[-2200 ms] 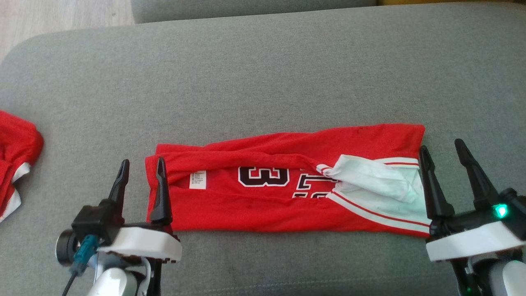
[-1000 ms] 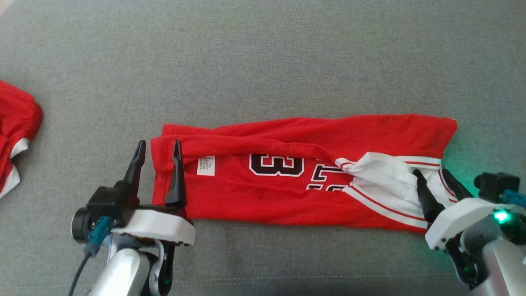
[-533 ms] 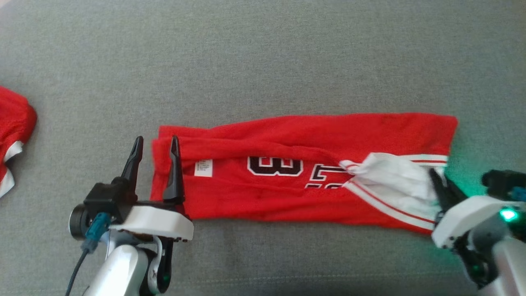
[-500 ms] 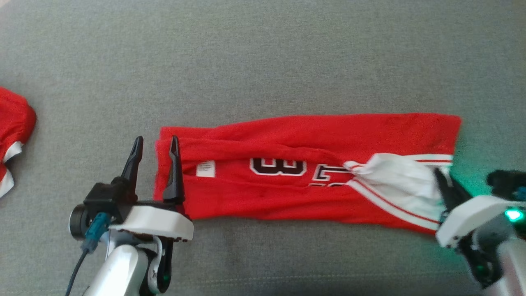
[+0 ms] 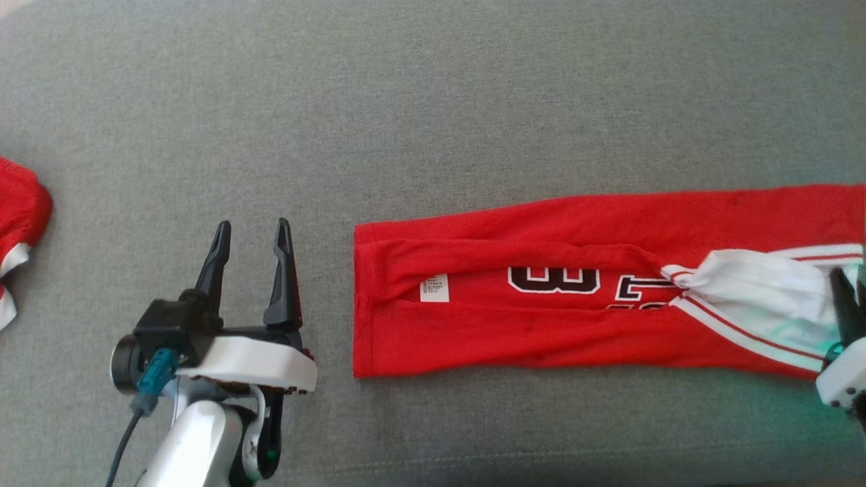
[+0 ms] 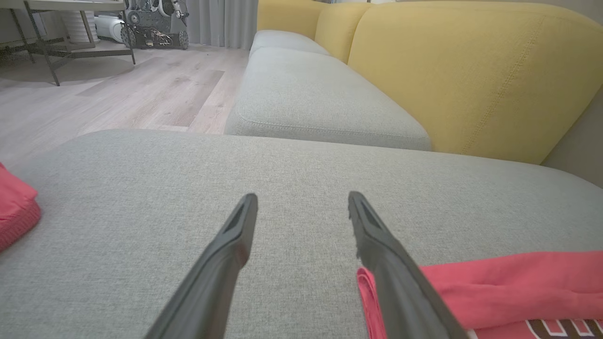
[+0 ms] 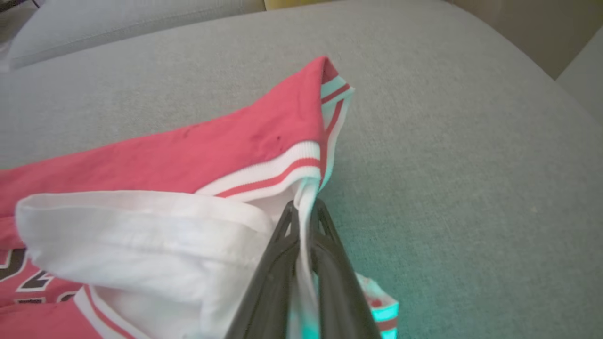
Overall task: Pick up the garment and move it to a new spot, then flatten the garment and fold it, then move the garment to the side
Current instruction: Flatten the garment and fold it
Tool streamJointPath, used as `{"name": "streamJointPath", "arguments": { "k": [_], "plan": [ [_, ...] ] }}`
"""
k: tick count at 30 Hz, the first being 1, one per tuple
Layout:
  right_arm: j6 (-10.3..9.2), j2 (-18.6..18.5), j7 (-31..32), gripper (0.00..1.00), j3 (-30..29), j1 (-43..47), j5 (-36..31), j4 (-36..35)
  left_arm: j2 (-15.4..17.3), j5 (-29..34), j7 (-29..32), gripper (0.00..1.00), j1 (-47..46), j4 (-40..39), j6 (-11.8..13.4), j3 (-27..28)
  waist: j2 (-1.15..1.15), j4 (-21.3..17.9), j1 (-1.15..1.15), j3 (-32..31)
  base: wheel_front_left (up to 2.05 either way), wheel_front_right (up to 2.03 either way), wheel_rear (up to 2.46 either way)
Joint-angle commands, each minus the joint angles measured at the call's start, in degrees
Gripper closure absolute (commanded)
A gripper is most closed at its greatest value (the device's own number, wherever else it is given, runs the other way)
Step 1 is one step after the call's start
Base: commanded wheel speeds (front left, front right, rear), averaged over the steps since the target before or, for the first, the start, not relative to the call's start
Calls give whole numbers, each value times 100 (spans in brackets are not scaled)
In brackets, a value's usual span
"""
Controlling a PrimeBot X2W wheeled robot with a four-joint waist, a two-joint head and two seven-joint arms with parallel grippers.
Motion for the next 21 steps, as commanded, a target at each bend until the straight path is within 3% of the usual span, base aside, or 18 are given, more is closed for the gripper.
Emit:
{"name": "streamJointPath", "arguments": {
  "k": [1, 7, 13, 17, 21],
  "plan": [
    [-5, -213, 5, 100, 56, 7, -30, -287, 43, 45, -69, 0, -101, -198, -23, 220, 0, -15, 0, -20, 0, 0, 0],
    [-5, -128, 293, 100, 523, -86, -60, -1427, 29, 57, -69, 0, -47, -159, -77, 246, 0, -60, 0, -167, 0, 0, 0],
    [-5, 150, 728, 100, 1444, -282, 159, -2507, 15, 64, -70, 0, -21, -119, -126, 218, 0, -2, 0, -302, 0, 0, 0],
    [-5, 473, 758, 100, 2281, -538, 359, -2581, 5, 74, -70, 0, -32, -108, -151, 184, 0, 108, 0, -343, 0, 0, 0],
    [-5, 933, 603, 100, 3110, -831, 554, -2132, -16, 77, -70, 0, -67, -81, -183, 146, 0, 268, 0, -328, 0, 0, 0]
  ]
}}
